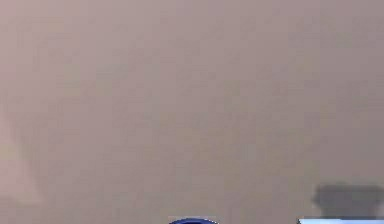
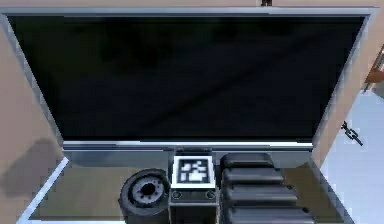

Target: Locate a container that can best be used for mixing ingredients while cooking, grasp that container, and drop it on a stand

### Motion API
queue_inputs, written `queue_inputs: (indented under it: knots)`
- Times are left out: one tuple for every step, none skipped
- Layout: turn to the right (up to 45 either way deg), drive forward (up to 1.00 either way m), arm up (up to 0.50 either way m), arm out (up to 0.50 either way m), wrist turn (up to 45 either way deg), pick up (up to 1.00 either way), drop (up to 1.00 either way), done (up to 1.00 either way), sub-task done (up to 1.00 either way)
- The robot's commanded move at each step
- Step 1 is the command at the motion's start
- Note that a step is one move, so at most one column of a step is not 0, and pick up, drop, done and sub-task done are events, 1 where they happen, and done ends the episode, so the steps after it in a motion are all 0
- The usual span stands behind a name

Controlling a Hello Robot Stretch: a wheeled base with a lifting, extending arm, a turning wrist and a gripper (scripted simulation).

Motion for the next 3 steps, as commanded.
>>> queue_inputs:
  knots:
    - [-45.0, 0.00, 0.00, 0.00, 0.0, 0.00, 0.00, 0.00, 0.00]
    - [-27.0, 0.00, 0.00, 0.00, 0.0, 0.00, 0.00, 0.00, 0.00]
    - [45.0, 0.00, 0.00, 0.00, 0.0, 0.00, 0.00, 0.00, 0.00]
